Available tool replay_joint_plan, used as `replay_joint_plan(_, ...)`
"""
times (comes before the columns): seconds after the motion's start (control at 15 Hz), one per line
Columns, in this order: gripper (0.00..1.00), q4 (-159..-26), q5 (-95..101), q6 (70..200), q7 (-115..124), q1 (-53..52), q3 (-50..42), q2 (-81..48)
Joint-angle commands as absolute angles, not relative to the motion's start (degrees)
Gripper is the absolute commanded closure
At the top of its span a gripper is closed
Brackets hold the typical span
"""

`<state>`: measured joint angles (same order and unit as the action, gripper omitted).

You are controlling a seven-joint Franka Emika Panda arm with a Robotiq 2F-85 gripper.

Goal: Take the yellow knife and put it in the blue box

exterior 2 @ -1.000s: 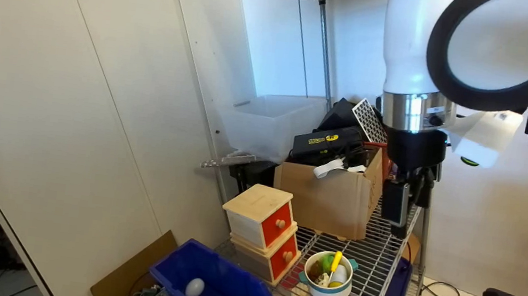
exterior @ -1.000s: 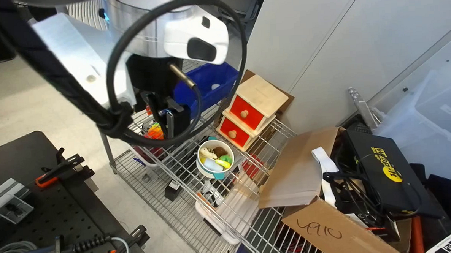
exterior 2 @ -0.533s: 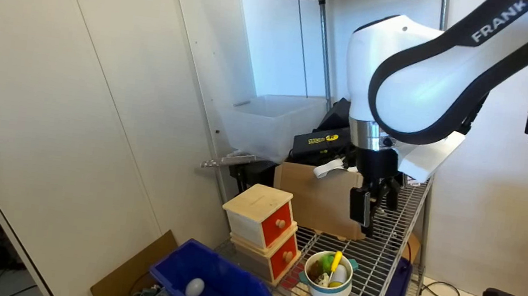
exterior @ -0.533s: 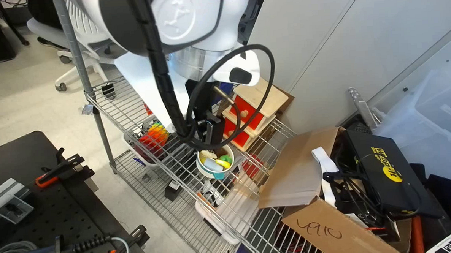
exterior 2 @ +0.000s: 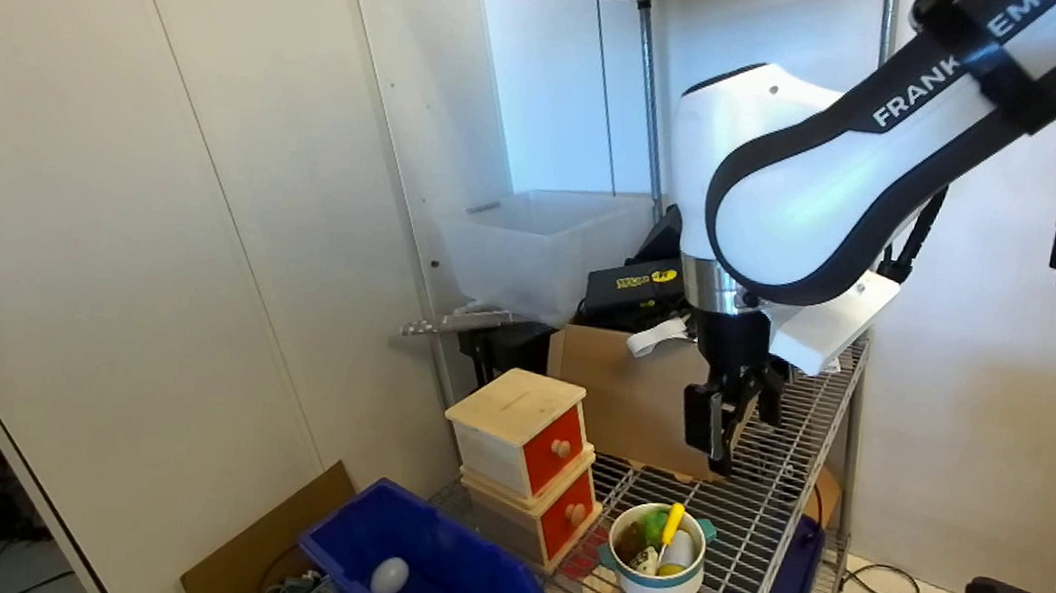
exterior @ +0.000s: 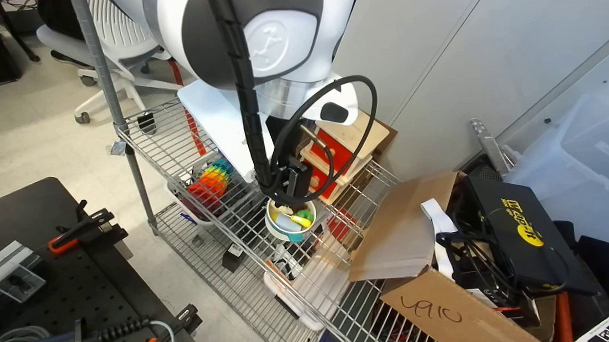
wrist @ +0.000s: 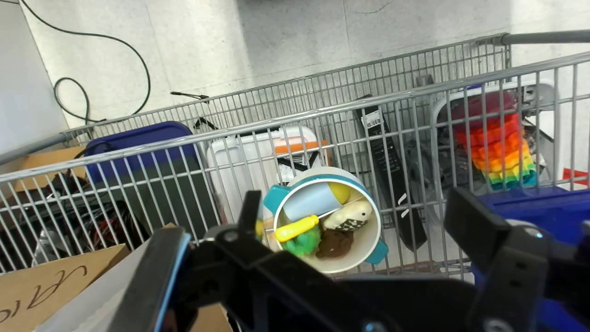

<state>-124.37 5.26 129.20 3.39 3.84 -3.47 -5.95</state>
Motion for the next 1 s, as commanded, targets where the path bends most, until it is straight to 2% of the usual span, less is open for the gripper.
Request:
replay_joint_plan(0.0,0.0,-124.3,5.2,129.0,3.3,3.7,-3.7,-5.9)
replay_joint_plan(0.53,0.0,-122.2,12.3,130.5,13.7,3.0,-4.9,-12.1)
replay_joint_plan(0.93,0.0,-120.5,9.4,135.6,18.7,2.8,-5.0,-17.7)
